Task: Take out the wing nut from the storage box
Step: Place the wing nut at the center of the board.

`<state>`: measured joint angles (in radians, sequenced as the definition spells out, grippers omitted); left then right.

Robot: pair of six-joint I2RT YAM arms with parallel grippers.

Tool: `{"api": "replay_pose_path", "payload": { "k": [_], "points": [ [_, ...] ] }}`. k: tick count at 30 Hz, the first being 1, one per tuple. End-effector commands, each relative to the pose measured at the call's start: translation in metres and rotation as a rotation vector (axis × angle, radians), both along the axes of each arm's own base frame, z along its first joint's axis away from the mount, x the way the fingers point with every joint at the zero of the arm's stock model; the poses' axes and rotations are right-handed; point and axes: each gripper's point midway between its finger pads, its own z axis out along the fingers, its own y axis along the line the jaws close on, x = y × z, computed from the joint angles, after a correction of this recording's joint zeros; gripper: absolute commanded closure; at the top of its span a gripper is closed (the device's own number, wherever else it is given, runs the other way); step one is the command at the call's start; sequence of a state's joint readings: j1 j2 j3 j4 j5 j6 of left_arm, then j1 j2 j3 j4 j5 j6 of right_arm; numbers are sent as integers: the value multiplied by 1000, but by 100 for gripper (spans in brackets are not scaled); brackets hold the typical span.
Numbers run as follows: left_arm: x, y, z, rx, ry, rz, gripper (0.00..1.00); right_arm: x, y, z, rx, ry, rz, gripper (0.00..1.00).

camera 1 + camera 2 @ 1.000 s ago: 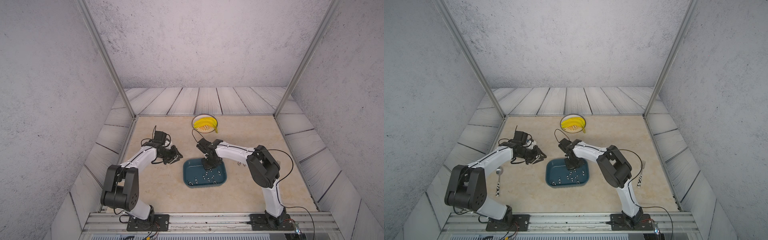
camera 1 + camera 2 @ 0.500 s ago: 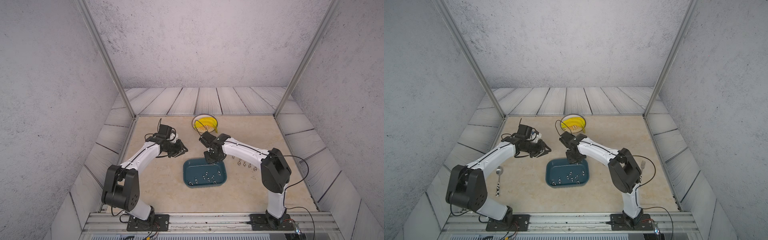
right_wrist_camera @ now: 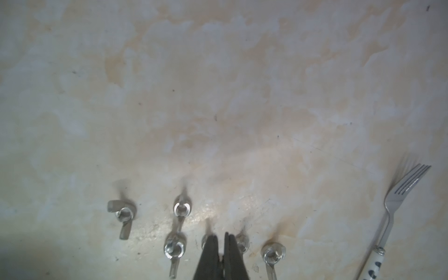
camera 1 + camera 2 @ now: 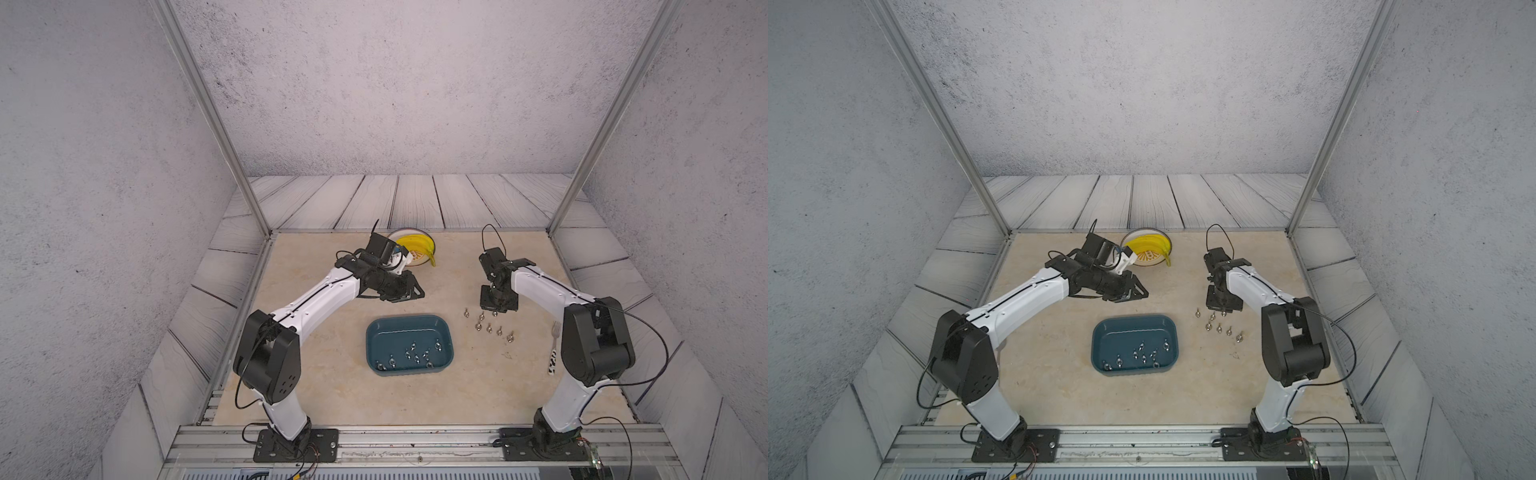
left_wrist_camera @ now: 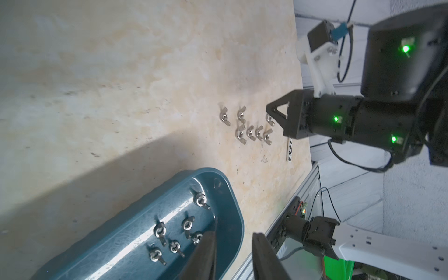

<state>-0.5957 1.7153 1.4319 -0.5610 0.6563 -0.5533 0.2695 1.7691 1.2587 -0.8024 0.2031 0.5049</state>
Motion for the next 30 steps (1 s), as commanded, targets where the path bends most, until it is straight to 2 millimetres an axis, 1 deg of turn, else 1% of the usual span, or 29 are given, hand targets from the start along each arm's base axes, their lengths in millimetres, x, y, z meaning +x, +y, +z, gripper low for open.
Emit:
{"api": "replay_pose_path", "payload": {
  "k": [1,3,8,12,22,30],
  "points": [
    [-8,1,-5,15,16,-33,67,6,-4,-14,-12,-7,-21,100],
    [-11,4,-7,23,18,-32,67,7,-2,-21,-1,-10,-21,100],
    [-13,4,-14,26,24,-33,67,11,-5,-30,-6,-44,-60,100],
    [-13,4,-14,21,28,-30,67,15,-3,-39,3,-41,-61,100],
    [-15,6,-17,25,32,-22,67,10,-7,-54,-21,-2,-55,100],
    [-18,7,-18,29,40,-28,67,6,-8,-53,-19,11,-57,83]
  ]
}}
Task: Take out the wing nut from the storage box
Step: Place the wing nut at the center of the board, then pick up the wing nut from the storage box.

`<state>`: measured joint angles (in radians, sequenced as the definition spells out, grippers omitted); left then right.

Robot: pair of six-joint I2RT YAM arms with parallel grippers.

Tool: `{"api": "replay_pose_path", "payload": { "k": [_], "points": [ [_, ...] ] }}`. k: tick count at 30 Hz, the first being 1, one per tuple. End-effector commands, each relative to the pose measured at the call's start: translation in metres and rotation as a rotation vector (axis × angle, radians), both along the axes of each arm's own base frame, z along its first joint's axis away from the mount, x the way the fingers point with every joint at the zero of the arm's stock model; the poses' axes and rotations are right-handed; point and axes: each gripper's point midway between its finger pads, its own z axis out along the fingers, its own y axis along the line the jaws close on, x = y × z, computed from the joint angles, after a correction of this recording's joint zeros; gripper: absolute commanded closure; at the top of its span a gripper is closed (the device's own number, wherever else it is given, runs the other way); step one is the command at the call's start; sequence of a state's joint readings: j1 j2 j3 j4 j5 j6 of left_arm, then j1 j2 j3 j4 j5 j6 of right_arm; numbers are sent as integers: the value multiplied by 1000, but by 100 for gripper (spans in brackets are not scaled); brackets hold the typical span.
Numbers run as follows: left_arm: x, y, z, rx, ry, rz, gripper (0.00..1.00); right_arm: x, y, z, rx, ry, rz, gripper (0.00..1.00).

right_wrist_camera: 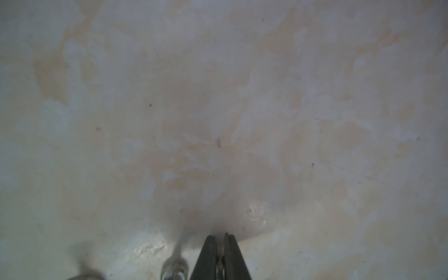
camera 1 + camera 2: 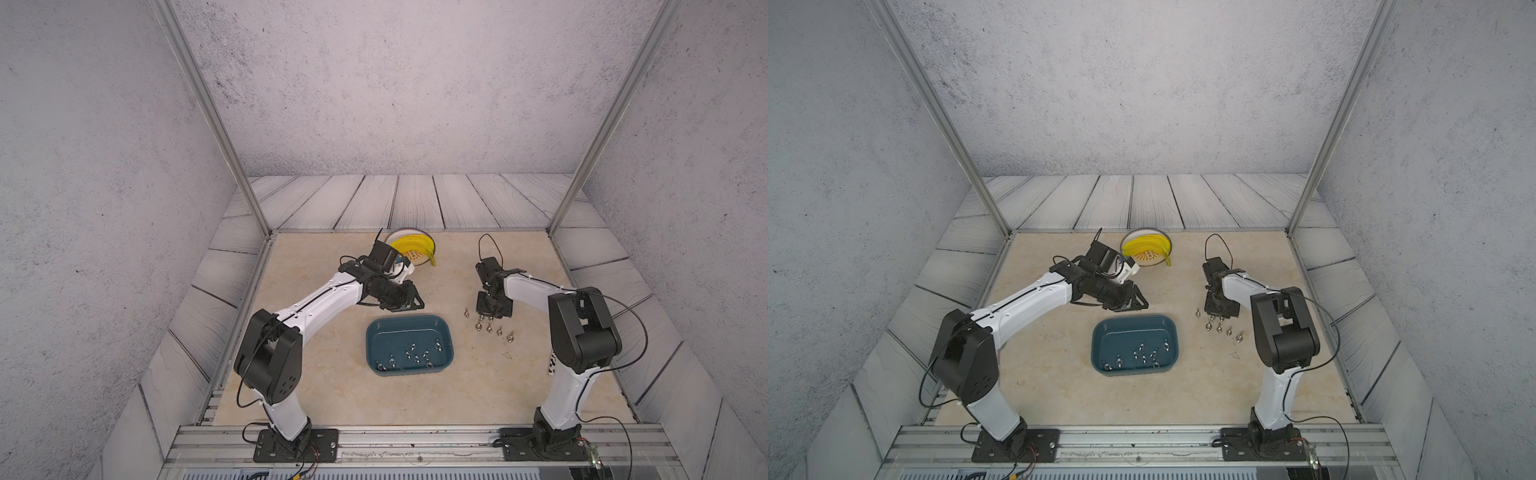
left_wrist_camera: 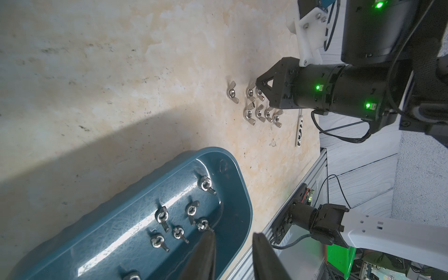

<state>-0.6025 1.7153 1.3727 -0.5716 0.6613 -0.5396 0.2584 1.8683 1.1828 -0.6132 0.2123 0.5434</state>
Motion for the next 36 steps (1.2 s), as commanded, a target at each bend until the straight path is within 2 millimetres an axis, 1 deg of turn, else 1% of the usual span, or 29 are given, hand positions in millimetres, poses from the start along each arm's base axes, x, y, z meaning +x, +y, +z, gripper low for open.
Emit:
{"api": "replay_pose_path", "payload": {
  "k": [1,5,7,10,13,14,17,19,21,23,25,26,28,29,32,36],
  "points": [
    [-4,2,4,-6,-7,-11,67,-8,-6,-5,-21,31,-6,82],
    [-6,3,3,-3,0,-13,67,-6,-6,8,-19,3,-5,80],
    [-6,4,2,-1,0,-13,67,-4,-6,18,-13,-19,-2,80],
    [-5,6,2,7,-5,-3,67,-3,-4,37,1,-57,9,80],
    [-1,13,2,8,-3,25,67,-7,6,60,20,-99,58,80],
    [1,18,0,8,1,43,67,-12,14,69,21,-113,92,80],
    [8,36,-5,11,19,110,67,-29,55,91,48,-143,244,80],
    [14,55,-11,18,35,176,67,-46,85,100,60,-147,346,80],
    [19,80,-22,37,65,265,67,-64,118,105,84,-142,430,80],
    [21,106,-32,69,86,347,67,-80,147,106,134,-129,483,79],
    [20,128,-38,104,93,413,67,-91,173,106,185,-114,518,79],
    [19,138,-40,119,97,439,67,-95,186,105,214,-101,533,79],
    [17,150,-43,132,100,470,67,-102,206,98,247,-73,552,78],
    [15,154,-44,136,100,479,67,-104,215,91,265,-57,562,76],
    [9,158,-48,137,109,488,67,-110,233,73,304,-16,554,73],
    [2,159,-54,131,127,497,67,-108,242,58,326,-14,512,69]
  ]
}}
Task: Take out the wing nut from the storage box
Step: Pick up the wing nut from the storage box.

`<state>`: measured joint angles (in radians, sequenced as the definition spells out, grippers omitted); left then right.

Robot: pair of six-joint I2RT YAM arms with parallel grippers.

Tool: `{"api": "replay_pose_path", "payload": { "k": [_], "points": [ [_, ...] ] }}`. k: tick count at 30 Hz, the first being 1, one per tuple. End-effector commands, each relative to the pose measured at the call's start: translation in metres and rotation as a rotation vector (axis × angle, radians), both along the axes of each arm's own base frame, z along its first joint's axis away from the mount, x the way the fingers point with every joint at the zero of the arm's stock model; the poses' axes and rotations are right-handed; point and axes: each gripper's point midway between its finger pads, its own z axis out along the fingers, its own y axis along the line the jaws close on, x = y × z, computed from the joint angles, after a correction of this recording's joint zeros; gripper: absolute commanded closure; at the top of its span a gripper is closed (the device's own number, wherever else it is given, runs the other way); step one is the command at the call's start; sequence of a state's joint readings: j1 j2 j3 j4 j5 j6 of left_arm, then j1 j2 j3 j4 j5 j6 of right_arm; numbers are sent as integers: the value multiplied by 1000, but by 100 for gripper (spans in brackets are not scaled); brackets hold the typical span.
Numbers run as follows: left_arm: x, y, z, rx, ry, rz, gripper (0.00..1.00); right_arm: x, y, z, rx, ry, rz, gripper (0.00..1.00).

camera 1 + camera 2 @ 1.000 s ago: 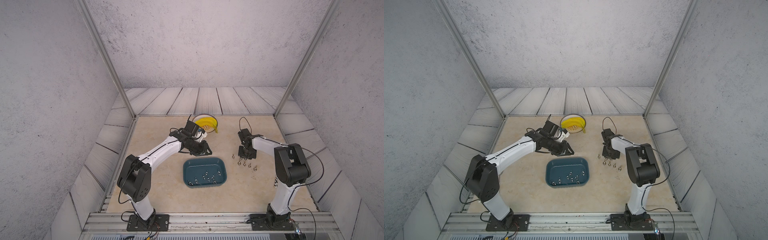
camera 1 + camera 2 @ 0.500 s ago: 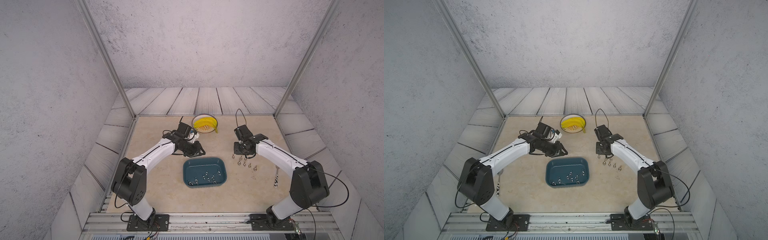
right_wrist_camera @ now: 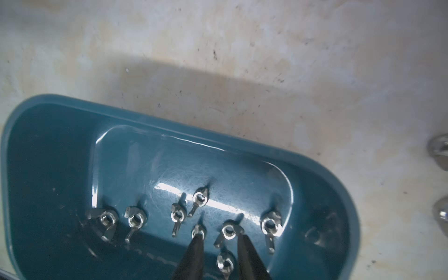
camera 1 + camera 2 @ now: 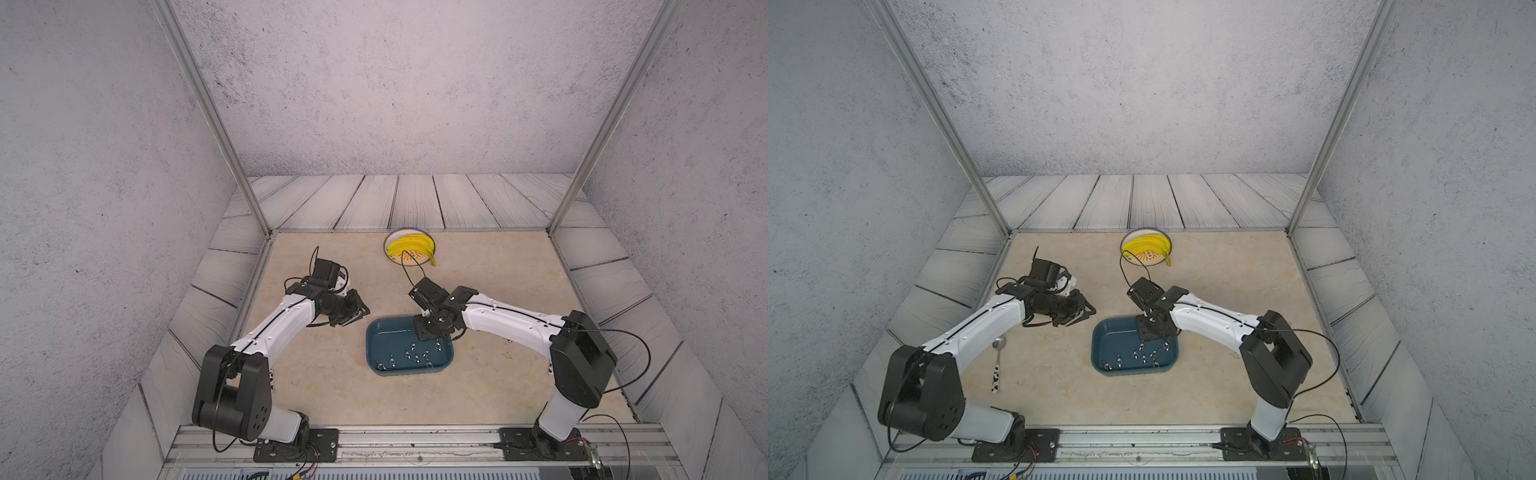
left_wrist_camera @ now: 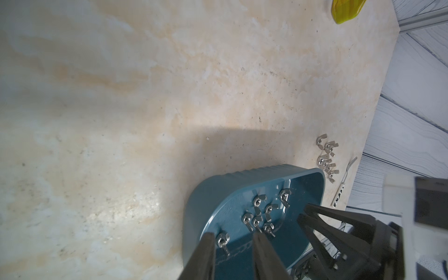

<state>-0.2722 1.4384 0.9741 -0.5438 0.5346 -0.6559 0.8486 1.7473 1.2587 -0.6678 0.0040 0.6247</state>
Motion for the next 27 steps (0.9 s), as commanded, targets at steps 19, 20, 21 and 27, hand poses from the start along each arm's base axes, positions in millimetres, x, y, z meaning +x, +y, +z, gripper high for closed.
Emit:
{"api": "replay_pose_path", "payload": {
  "k": [19,20,21,27],
  "points": [
    [-5,2,-2,-3,11,19,67,-9,23,-37,33,103,-115,67],
    [-5,2,-1,-5,7,22,67,-8,23,-38,31,102,-119,66],
    [-4,2,-1,-7,6,23,67,-8,23,-39,30,100,-117,66],
    [-5,3,1,-4,-2,24,67,-5,24,-47,7,110,-126,66]
  ]
}}
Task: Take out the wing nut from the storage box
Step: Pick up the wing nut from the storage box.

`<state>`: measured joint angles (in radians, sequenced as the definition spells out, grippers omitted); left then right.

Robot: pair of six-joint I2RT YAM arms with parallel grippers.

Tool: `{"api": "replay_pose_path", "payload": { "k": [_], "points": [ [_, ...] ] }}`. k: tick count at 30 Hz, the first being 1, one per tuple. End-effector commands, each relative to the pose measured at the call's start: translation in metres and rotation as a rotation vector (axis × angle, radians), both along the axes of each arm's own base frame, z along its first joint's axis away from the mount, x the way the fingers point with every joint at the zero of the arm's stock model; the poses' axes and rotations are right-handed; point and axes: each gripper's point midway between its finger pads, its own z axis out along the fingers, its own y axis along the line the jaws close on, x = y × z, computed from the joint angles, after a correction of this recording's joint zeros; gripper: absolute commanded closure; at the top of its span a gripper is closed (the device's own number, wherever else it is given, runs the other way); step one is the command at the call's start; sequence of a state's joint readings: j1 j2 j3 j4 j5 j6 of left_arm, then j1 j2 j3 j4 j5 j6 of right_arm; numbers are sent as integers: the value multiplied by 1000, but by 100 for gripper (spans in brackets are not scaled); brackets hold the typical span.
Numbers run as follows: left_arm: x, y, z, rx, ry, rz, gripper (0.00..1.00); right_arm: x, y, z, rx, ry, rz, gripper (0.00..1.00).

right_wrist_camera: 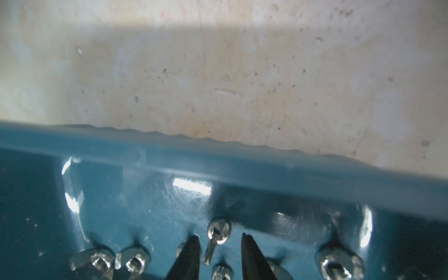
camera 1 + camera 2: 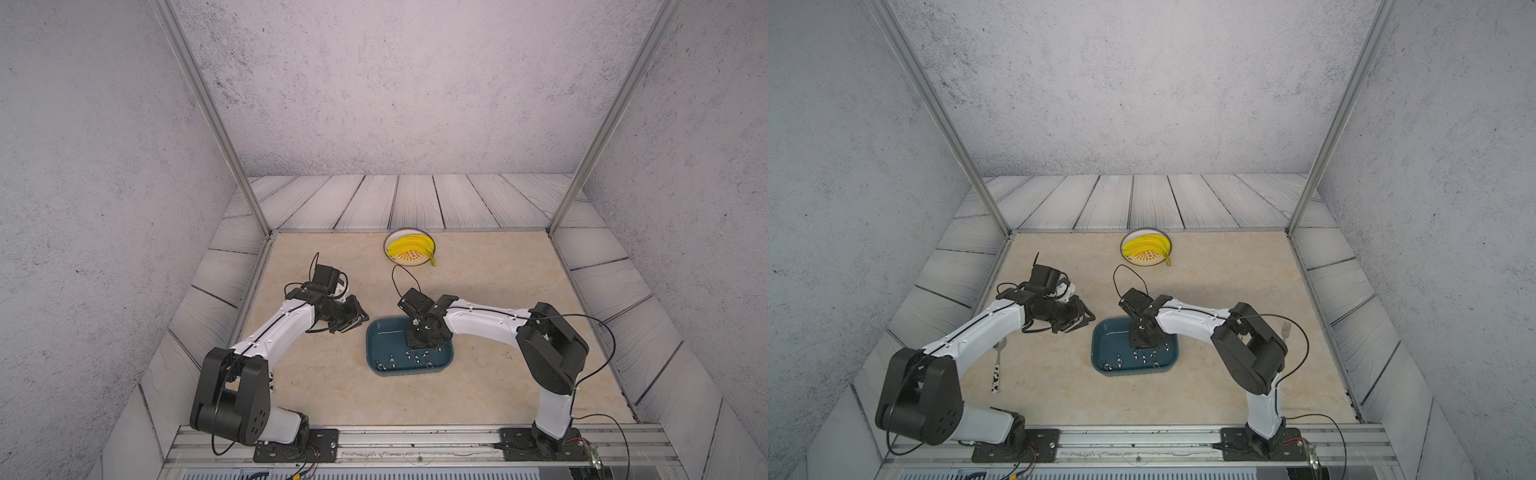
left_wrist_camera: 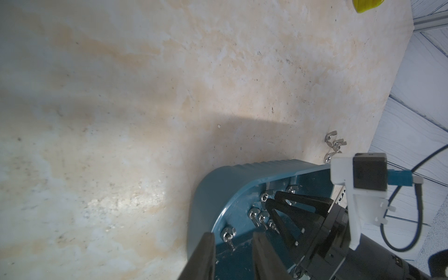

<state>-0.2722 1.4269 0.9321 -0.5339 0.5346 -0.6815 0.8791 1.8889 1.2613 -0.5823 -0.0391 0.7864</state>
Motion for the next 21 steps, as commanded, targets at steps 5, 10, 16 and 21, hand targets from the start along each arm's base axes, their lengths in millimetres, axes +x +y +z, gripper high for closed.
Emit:
{"api": "replay_pose_path", "payload": {
  "k": [5,10,16,21],
  "points": [
    [-2,3,8,0,-31,12,67,4,2,-5,-22,7,-19,67],
    [-5,4,8,3,-30,12,67,8,3,-8,-24,-3,-22,68],
    [-5,4,9,3,-29,10,67,8,3,-15,-32,6,-25,70],
    [-6,3,9,-1,-28,10,67,6,2,-18,-44,16,-21,77]
  ]
}}
